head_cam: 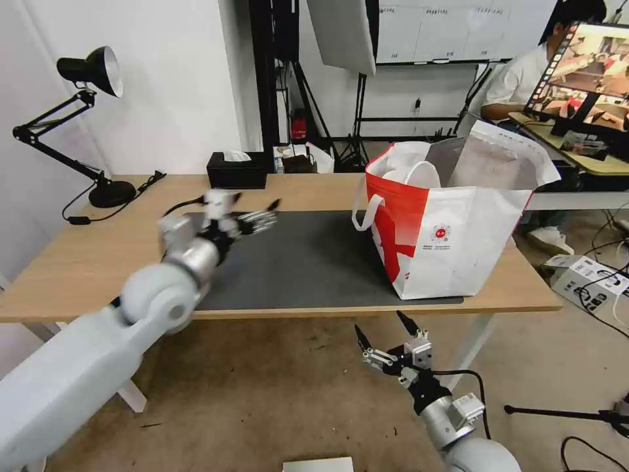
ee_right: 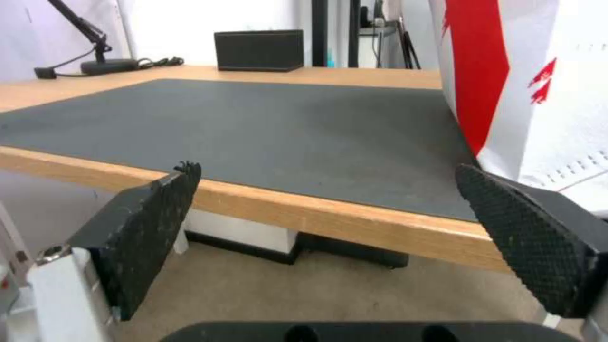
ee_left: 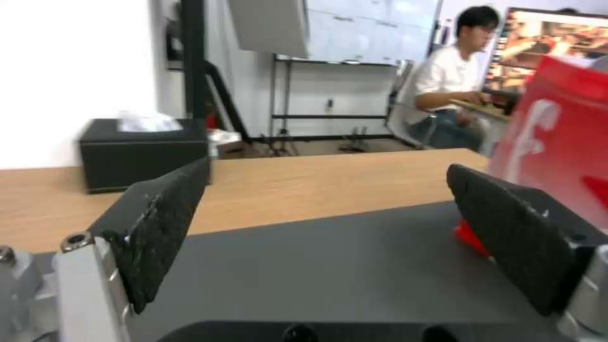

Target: Pick up the trash from the table and place it into the takeout bag.

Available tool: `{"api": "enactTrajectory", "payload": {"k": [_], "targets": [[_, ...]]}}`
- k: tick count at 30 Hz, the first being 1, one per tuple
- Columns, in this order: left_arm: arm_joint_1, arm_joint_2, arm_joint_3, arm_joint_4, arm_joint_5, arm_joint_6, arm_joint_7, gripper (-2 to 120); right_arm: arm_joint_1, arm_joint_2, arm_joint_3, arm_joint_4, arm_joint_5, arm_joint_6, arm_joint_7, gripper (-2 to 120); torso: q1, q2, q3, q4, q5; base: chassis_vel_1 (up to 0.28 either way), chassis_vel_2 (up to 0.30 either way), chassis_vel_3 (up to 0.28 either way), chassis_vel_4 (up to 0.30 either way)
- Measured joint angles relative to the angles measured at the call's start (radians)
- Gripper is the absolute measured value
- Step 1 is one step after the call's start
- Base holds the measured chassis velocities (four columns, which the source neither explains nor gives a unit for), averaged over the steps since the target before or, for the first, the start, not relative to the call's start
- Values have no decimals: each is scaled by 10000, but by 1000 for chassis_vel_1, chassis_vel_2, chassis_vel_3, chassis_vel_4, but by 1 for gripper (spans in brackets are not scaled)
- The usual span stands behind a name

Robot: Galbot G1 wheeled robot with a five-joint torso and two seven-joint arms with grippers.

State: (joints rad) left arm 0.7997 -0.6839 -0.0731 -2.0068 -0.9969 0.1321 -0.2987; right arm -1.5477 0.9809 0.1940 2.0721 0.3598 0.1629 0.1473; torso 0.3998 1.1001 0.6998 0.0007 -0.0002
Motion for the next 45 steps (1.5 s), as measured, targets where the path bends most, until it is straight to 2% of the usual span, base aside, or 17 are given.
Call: {"api": "enactTrajectory", "payload": {"k": [5, 8, 9, 11, 12, 15, 18, 20, 25, 28, 36, 45], "targets": [[335, -123, -170, 60, 360, -405, 5, 100, 0, 0, 0, 0, 0, 0, 0, 100, 1, 0, 1, -11, 3, 0, 0, 0, 0], [1473, -443, -922, -87, 1572, -981, -424, 100, 0, 0, 0, 0, 0, 0, 0, 100, 2, 0, 1, -9, 4, 0, 0, 0, 0], [1473, -443, -922, -87, 1572, -981, -424, 100, 0, 0, 0, 0, 0, 0, 0, 100, 2, 0, 1, -9, 4, 0, 0, 0, 0], [2469, -754, -1667, -243, 2373, -1188, -641, 100, 0, 1, 0, 0, 0, 0, 1, 100, 2, 0, 0, -8, 0, 0, 0, 0, 0], [2469, -754, -1667, -243, 2373, -1188, -641, 100, 0, 1, 0, 0, 0, 0, 1, 100, 2, 0, 0, -8, 0, 0, 0, 0, 0], [3989, -1324, -2730, -443, 3645, -1471, -894, 100, 0, 0, 0, 0, 0, 0, 0, 100, 2, -1, 1, -7, 3, 0, 0, 0, 0], [4828, -1679, -3176, -506, 4154, -1626, -966, 100, 0, 0, 0, 0, 0, 0, 0, 100, 1, 0, 0, -7, 3, 0, 0, 0, 0], [5822, -2232, -3677, -540, 4723, -1854, -1004, 100, 0, 0, 0, 0, 0, 0, 0, 100, 1, 0, 0, -6, 2, 0, 0, 0, 0], [6673, -2817, -4127, -582, 5214, -2044, -1040, 100, 0, 0, -1, 0, 0, 0, 1, 100, 1, 0, 1, -6, 2, 0, 0, 0, 0], [7595, -3376, -4580, -705, 5420, -2205, -986, 100, 0, 0, -1, 0, 0, 0, 0, 100, 1, 0, 1, -6, 2, 0, 0, 0, 0], [8403, -4082, -4738, -743, 5414, -2493, -633, 100, 0, 0, -1, 0, 0, 0, 0, 100, 1, -1, 1, -7, 4, 0, 0, 0, 0], [8598, -4339, -4557, -578, 5626, -2702, -489, 100, 0, 0, 0, 0, 0, 0, 0, 100, 1, -1, 1, -8, 3, 0, 0, 0, 0]]}}
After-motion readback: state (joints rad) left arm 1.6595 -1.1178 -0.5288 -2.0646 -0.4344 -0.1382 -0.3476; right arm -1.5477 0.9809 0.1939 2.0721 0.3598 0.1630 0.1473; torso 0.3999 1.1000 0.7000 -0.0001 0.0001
